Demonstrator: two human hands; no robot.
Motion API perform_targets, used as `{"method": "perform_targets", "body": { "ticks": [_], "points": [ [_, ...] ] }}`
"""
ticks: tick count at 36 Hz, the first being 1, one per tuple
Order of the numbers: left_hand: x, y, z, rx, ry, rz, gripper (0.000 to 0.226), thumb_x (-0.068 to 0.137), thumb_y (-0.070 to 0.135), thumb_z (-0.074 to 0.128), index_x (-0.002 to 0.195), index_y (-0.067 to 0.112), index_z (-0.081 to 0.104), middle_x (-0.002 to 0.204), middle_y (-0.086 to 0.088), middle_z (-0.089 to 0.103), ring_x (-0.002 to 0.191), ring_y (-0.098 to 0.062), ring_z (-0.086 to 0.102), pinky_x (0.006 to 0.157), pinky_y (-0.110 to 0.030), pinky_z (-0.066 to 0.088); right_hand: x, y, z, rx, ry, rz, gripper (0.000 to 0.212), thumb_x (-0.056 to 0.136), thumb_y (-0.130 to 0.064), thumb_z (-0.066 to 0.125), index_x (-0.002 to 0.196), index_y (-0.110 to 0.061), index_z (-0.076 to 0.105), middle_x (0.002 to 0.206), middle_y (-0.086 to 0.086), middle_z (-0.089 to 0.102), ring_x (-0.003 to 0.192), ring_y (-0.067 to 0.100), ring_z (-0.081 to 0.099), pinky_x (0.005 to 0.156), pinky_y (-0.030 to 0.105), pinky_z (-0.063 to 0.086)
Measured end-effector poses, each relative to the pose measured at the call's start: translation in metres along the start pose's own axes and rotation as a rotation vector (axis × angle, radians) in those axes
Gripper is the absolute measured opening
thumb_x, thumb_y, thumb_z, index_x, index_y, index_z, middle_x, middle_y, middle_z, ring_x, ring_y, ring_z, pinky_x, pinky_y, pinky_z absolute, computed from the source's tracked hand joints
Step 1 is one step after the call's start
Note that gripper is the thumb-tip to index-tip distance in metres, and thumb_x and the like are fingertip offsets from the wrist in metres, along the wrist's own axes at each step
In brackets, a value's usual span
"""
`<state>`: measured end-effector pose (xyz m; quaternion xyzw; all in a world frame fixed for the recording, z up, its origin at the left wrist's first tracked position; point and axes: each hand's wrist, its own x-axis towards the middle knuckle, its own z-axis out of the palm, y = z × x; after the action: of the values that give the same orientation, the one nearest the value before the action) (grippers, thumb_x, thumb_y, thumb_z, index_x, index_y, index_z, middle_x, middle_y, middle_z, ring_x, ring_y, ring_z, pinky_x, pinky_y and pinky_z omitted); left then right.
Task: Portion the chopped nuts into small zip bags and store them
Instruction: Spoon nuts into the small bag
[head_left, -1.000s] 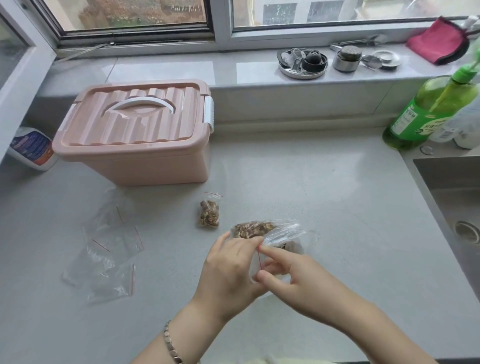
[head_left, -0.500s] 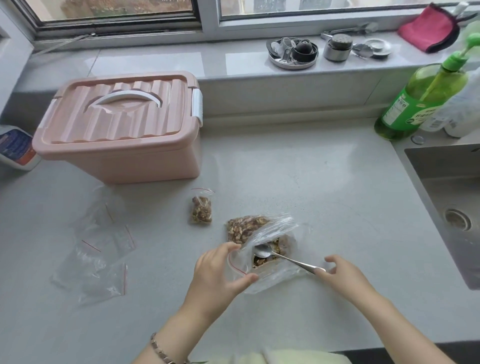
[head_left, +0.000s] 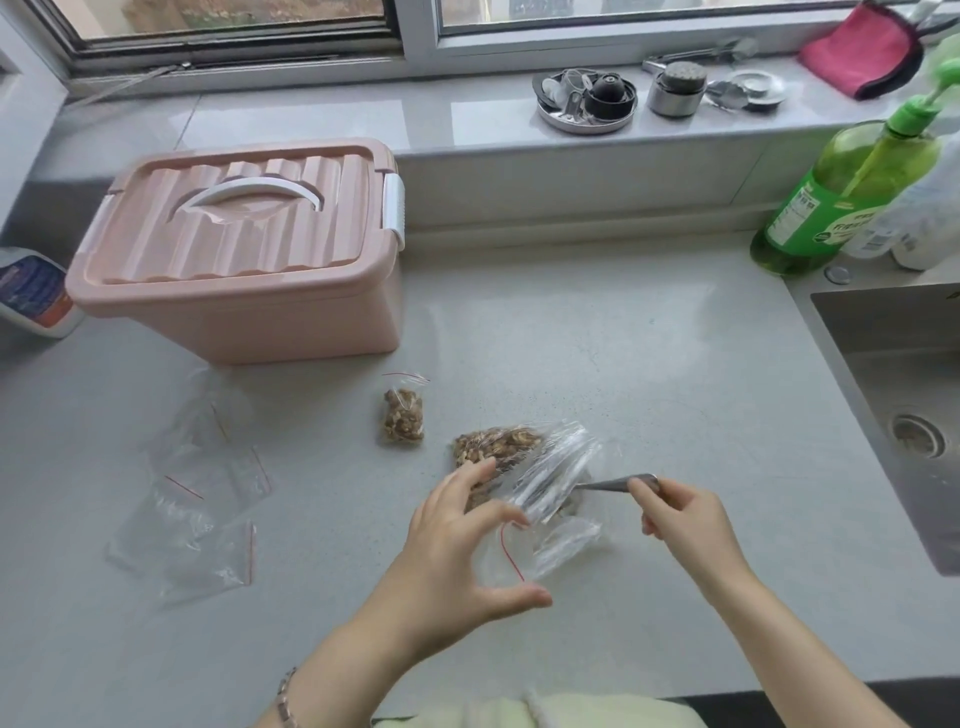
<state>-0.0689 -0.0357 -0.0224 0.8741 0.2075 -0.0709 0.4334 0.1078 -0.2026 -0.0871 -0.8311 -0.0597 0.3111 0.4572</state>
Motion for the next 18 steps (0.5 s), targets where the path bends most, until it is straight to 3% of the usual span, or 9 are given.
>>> {"method": "perform_targets", "body": {
  "ticks": [2, 4, 7, 10, 13, 15, 18],
  "points": [
    [0.0, 0.001, 0.003, 0.015, -0.045, 0.007, 0.043, 0.064, 0.057, 0.073, 0.1, 0.047, 0.053, 0.148, 0.023, 0.001, 0.136, 0.004, -0.009, 0.112, -0.022, 0.002, -0.003, -0.011, 0.004, 0.013, -0.02, -0.084, 0.035, 0.087, -0.024, 0.06, 0.066, 0.003, 0.061, 0.05, 0.002, 0.045, 0.049, 0.01, 0.039, 0.051, 0.024, 0.029],
    [0.003, 0.0, 0.01, 0.073, -0.114, -0.048, 0.045, 0.065, 0.057, 0.072, 0.104, 0.043, 0.055, 0.152, 0.016, -0.011, 0.139, -0.005, -0.016, 0.114, -0.029, -0.001, -0.007, -0.022, 0.012, 0.013, -0.051, -0.174, 0.022, 0.086, -0.025, 0.063, 0.073, -0.008, 0.07, 0.051, -0.002, 0.049, 0.047, 0.005, 0.043, 0.05, 0.018, 0.034],
    [0.014, -0.003, 0.021, 0.162, -0.213, -0.181, 0.05, 0.067, 0.058, 0.069, 0.111, 0.038, 0.055, 0.154, 0.005, -0.017, 0.142, -0.017, -0.016, 0.116, -0.037, -0.002, -0.009, -0.029, 0.024, 0.021, -0.078, -0.244, 0.012, 0.085, -0.023, 0.063, 0.074, -0.023, 0.066, 0.055, 0.001, 0.054, 0.053, 0.012, 0.048, 0.055, 0.026, 0.04],
    [0.026, -0.01, 0.026, 0.196, -0.196, -0.29, 0.055, 0.071, 0.059, 0.066, 0.117, 0.032, 0.053, 0.154, -0.002, 0.007, 0.142, -0.022, 0.006, 0.115, -0.037, 0.01, -0.01, -0.032, 0.034, 0.019, -0.087, -0.234, 0.018, 0.09, -0.02, 0.057, 0.078, -0.012, 0.067, 0.052, 0.0, 0.047, 0.048, 0.006, 0.043, 0.051, 0.019, 0.036],
    [0.034, -0.022, 0.021, 0.201, -0.076, -0.3, 0.048, 0.073, 0.06, 0.063, 0.109, 0.029, 0.055, 0.123, 0.008, 0.04, 0.122, -0.015, 0.037, 0.102, -0.031, 0.028, -0.01, -0.032, 0.038, 0.035, -0.116, -0.192, 0.022, 0.094, -0.02, 0.049, 0.085, -0.011, 0.068, 0.055, -0.001, 0.048, 0.047, 0.002, 0.044, 0.05, 0.012, 0.037],
    [0.039, -0.028, 0.014, 0.226, -0.031, -0.288, 0.043, 0.075, 0.059, 0.061, 0.104, 0.028, 0.055, 0.108, 0.013, 0.042, 0.11, -0.011, 0.043, 0.095, -0.028, 0.031, -0.011, -0.032, 0.036, 0.034, -0.14, -0.187, 0.022, 0.096, -0.02, 0.045, 0.089, -0.02, 0.065, 0.06, -0.002, 0.055, 0.049, 0.0, 0.05, 0.051, 0.013, 0.041],
    [0.043, -0.037, 0.005, 0.202, 0.035, -0.305, 0.043, 0.076, 0.057, 0.063, 0.1, 0.022, 0.054, 0.103, 0.011, 0.043, 0.098, -0.01, 0.048, 0.089, -0.028, 0.038, -0.017, -0.033, 0.028, 0.047, -0.084, -0.246, 0.025, 0.096, -0.018, 0.042, 0.084, -0.025, 0.062, 0.064, 0.001, 0.059, 0.052, 0.002, 0.053, 0.053, 0.015, 0.045]
  ]
}}
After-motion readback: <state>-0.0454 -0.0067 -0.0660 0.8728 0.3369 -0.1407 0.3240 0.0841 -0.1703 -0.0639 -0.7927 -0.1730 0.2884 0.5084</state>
